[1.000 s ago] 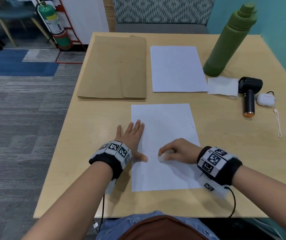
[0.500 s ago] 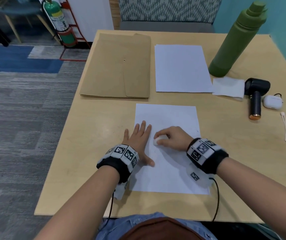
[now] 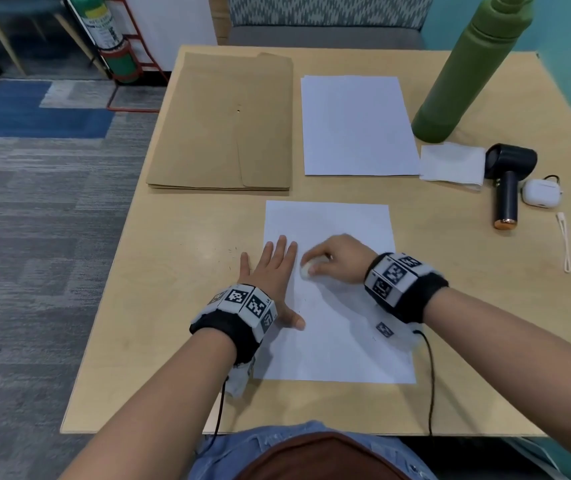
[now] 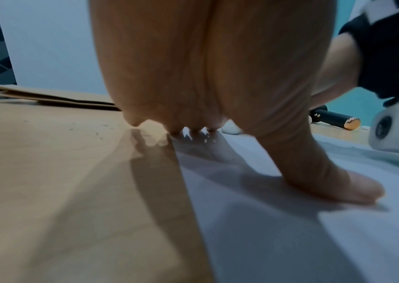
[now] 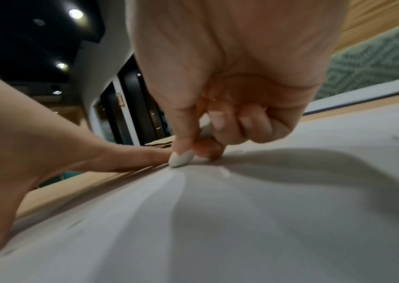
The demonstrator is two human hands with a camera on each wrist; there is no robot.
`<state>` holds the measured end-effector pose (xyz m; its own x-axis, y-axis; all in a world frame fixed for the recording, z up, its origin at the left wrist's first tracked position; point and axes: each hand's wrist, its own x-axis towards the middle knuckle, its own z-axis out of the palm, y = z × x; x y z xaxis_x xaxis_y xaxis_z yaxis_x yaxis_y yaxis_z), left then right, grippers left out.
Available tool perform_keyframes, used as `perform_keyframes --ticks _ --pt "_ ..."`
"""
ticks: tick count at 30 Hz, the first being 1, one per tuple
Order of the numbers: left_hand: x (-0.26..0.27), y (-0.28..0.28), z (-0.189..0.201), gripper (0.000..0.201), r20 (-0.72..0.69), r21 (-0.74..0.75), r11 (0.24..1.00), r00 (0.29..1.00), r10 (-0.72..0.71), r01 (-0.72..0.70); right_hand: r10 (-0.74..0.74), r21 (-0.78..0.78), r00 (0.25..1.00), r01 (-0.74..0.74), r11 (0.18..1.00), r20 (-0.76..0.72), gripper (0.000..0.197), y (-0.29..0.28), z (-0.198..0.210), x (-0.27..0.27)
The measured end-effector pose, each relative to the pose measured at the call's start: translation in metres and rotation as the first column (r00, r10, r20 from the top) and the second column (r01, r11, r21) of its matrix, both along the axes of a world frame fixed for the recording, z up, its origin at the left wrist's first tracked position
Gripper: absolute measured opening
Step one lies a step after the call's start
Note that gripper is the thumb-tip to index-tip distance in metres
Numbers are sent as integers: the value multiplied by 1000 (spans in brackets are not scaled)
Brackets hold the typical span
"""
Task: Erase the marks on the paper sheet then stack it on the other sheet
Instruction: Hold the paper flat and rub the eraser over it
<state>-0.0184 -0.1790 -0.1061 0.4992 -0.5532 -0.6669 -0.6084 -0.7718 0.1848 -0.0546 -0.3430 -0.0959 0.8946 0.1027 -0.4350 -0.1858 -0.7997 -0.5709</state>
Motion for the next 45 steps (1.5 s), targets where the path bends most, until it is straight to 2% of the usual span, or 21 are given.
perform_keyframes --ticks 2,3,6,9,11,13,15,17,19,22,24,28,30,31,33,35,37,42,45 --pt "0 0 0 137 3 10 1000 1000 0 0 -152 23 987 151 988 60 27 3 -4 11" --pt "-1 0 0 137 5 13 1000 1000 1 -1 -179 28 981 177 984 72 27 4 -6 10" --pt "-1 0 0 136 4 9 1000 1000 -5 5 -72 23 996 71 997 51 27 4 -8 -16" --pt "-1 0 1 137 -2 -2 1000 1000 -4 4 95 5 993 -95 995 -71 25 0 -4 -44" --pt "-1 -1 1 136 1 -2 1000 1000 -6 6 112 -13 991 -113 993 -77 25 -1 -2 -39" --pt "-1 -2 1 136 11 2 1000 1000 -10 10 5 -6 1000 -5 1000 7 27 0 -4 -22" --pt "0 -3 1 136 11 8 1000 1000 -13 13 -173 8 982 172 985 80 27 2 -9 -7" --pt "-1 -3 1 136 8 9 1000 1000 -10 10 -230 28 969 228 973 94 26 3 -13 -10" --pt "-1 -3 1 136 6 8 1000 1000 -15 15 -141 56 988 137 989 62 24 2 -12 -30" --pt "-2 -3 2 136 -6 1 1000 1000 -28 28 60 25 995 -58 998 -82 24 -1 -4 -52" --pt "-2 -3 3 136 -2 2 999 999 -34 34 79 -10 992 -80 997 -94 25 -1 -2 -41" --pt "-3 -4 4 135 23 20 999 999 -42 42 -175 -1 983 175 985 49 28 3 -8 -3" --pt "-3 -5 4 135 26 24 999 999 -42 42 -250 32 965 248 968 81 27 5 -13 -5" --pt "-3 -5 4 135 23 22 999 999 -40 40 -243 69 967 238 969 80 24 6 -14 -14" --pt "-3 -5 4 135 9 14 999 999 -33 33 -138 113 990 134 985 29 20 6 -12 -41" --pt "-2 -4 3 135 5 9 999 1000 -31 31 8 66 997 -3 998 -73 21 4 -9 -58" --pt "-2 -3 3 135 9 10 999 999 -34 34 45 6 994 -44 999 -99 24 2 -8 -53" --pt "-2 -4 3 134 25 21 999 999 -39 38 -222 -18 973 224 974 65 27 9 -10 -10" --pt "-3 -4 3 135 21 13 999 999 -40 39 -177 47 982 174 984 71 23 10 -15 -33"
